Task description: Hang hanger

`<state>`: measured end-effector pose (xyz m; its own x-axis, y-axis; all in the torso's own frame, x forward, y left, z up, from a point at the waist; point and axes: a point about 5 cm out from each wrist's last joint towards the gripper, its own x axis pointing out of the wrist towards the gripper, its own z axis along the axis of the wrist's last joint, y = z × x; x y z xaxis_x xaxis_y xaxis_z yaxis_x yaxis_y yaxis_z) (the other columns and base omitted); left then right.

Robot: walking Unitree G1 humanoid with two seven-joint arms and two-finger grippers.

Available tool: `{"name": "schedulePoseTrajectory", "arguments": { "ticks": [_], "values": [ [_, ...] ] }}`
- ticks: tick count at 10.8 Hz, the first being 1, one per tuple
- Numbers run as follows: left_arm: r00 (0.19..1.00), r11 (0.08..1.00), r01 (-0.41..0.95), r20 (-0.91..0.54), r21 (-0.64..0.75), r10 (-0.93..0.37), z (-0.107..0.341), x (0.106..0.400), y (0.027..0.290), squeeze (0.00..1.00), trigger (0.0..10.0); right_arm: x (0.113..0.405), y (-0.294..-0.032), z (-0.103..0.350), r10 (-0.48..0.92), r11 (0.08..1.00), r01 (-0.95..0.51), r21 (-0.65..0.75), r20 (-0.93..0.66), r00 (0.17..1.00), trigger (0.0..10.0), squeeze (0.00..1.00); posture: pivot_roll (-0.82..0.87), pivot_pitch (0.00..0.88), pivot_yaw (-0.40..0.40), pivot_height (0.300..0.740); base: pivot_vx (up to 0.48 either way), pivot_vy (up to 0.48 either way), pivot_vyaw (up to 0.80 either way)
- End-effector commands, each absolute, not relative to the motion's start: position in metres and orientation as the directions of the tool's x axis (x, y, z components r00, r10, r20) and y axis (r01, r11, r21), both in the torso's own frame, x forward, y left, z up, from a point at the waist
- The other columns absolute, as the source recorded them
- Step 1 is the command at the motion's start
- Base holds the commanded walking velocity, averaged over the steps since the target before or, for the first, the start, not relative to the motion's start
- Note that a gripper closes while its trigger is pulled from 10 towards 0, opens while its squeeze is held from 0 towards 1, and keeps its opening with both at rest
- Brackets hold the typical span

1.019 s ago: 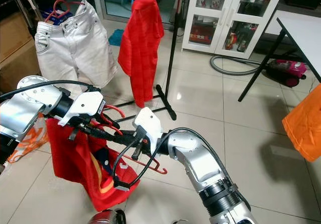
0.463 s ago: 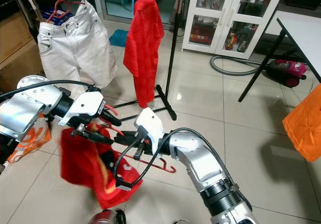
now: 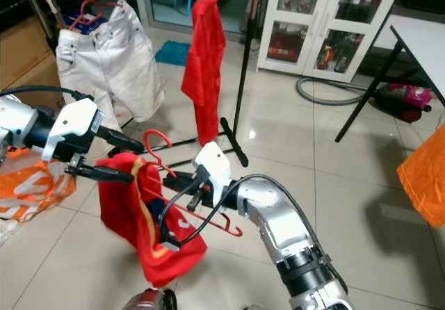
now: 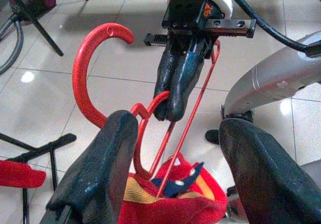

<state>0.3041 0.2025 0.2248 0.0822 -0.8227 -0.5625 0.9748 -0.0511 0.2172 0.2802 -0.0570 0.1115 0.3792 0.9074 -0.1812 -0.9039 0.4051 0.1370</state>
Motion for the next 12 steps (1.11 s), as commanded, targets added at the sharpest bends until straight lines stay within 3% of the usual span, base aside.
{"name": "schedulePoseTrajectory", "arguments": {
  "ticks": [1, 3, 5, 6, 8, 10, 12],
  "values": [
    [0.097, -0.051, 0.969, -0.56, 0.243, -0.823, 0.231, 0.305, 0.203, 0.0, 10.0, 0.284, -0.06, 0.122, 0.908, 0.417, -0.899, 0.134, -0.116, 0.403, 0.0, 0.0, 0.05, 0.058, 0.035, 0.74, 0.0, 0.0, 0.0],
    [0.136, -0.012, 0.967, -0.552, 0.255, -0.822, 0.234, 0.306, 0.211, 0.0, 10.0, 0.287, -0.065, 0.127, 0.895, 0.446, -0.882, 0.154, -0.075, 0.439, 0.0, 0.0, 0.05, 0.05, 0.036, 0.74, 0.0, 0.0, 0.0],
    [0.254, 0.117, 0.947, -0.475, 0.299, -0.842, 0.246, 0.305, 0.227, 0.0, 10.0, 0.29, -0.074, 0.133, 0.865, 0.493, -0.853, 0.168, 0.003, 0.501, 0.0, 0.0, 0.05, 0.038, 0.043, 0.74, 0.0, 0.0, 0.0],
    [0.344, 0.215, 0.916, -0.391, 0.338, -0.853, 0.25, 0.302, 0.232, 0.0, 10.0, 0.289, -0.08, 0.135, 0.843, 0.521, -0.835, 0.177, 0.045, 0.536, 0.0, 0.0, 0.05, 0.033, 0.036, 0.74, 0.0, 0.0, 0.0],
    [0.613, 0.505, 0.762, -0.2, 0.406, -0.764, 0.249, 0.304, 0.244, 0.0, 10.0, 0.287, -0.09, 0.14, 0.791, 0.581, -0.793, 0.18, 0.101, 0.603, 0.0, 0.0, 0.07, 0.039, 0.029, 0.74, 0.0, 0.0, 0.0],
    [0.799, 0.725, 0.584, -0.1, 0.365, -0.593, 0.207, 0.296, 0.231, 0.0, 10.0, 0.282, -0.104, 0.14, 0.72, 0.661, -0.733, 0.164, 0.137, 0.68, 0.0, 0.0, 0.07, 0.045, 0.023, 0.74, 0.0, 0.0, 0.0],
    [0.913, 0.864, 0.376, 0.024, 0.334, -0.407, 0.184, 0.292, 0.215, 0.0, 10.0, 0.277, -0.107, 0.142, 0.67, 0.702, -0.699, 0.138, 0.204, 0.713, 0.0, 0.0, 0.08, 0.047, 0.021, 0.74, 0.0, 0.0, 0.0]
  ]
}}
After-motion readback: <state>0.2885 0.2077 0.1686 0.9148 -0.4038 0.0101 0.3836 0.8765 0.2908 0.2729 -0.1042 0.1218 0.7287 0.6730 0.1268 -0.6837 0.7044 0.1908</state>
